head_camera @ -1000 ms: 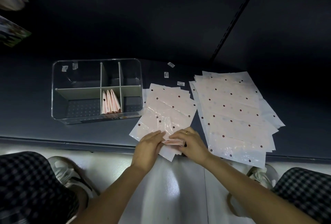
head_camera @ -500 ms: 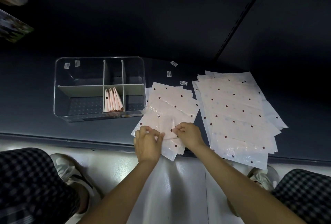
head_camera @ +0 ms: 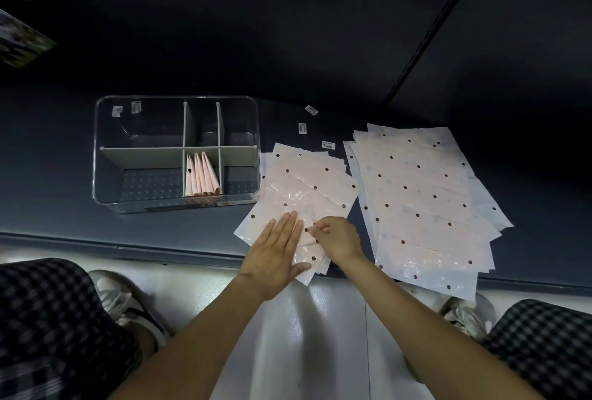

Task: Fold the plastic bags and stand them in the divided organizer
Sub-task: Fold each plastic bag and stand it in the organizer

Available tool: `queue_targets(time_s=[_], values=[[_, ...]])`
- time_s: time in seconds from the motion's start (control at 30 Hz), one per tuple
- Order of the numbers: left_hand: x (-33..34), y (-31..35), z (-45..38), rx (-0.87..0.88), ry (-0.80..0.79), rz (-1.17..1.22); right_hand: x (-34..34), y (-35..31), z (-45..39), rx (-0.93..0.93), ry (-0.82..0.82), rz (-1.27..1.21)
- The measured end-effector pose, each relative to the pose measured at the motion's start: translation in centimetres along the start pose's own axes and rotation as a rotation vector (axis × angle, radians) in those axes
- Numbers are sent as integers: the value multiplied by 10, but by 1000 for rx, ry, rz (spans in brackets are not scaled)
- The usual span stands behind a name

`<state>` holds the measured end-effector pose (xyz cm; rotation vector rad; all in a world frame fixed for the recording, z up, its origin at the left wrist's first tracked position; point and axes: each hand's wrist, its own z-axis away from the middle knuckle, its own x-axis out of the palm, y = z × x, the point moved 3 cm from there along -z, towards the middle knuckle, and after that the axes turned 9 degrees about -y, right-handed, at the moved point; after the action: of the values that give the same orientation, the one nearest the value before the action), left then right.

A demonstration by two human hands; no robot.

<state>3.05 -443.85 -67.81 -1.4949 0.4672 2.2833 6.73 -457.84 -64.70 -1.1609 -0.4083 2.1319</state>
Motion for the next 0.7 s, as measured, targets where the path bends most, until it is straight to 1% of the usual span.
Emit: queue_targets(time_s=[0.03, 0.07, 0.13, 0.17, 0.2, 0.23, 0.27, 0.3, 0.37, 0.5, 0.53, 0.6, 0.67, 0.7], values=[[1, 0, -1, 0, -6, -6, 0, -1, 3, -27, 38, 41], [1, 0, -1, -3, -11, -6, 1, -2, 6, -95, 112, 142], [1, 1, -2, -5, -13, -1, 6, -7, 19, -345, 293, 387], [1, 1, -3, -6, -12, 5, 10, -9, 25, -487, 330, 478], [1, 0, -2, -5, -9, 13, 15, -8, 30, -610, 325, 569], [1, 0, -1, -2, -8, 23, 21, -3, 31, -688, 279, 668], [1, -1, -1, 5, -11, 34, 26, 4, 31, -704, 198, 761], [2, -1, -1, 12, -13, 44, 28, 12, 31, -681, 113, 811], [2, -3, -2, 28, -6, 56, 26, 27, 25, -606, -14, 855], [3, -13, -1, 81, -3, 76, 20, 35, 23, -592, -53, 987], [2, -16, -1, 93, 5, 105, 19, 32, 23, -592, -43, 1003], [1, -21, -1, 115, 36, 195, 15, 23, 26, -619, 74, 1009], [-2, -22, -1, 124, 81, 278, 13, 14, 26, -694, 199, 929], [-3, -22, -2, 120, 103, 312, 12, 9, 25, -719, 231, 884]])
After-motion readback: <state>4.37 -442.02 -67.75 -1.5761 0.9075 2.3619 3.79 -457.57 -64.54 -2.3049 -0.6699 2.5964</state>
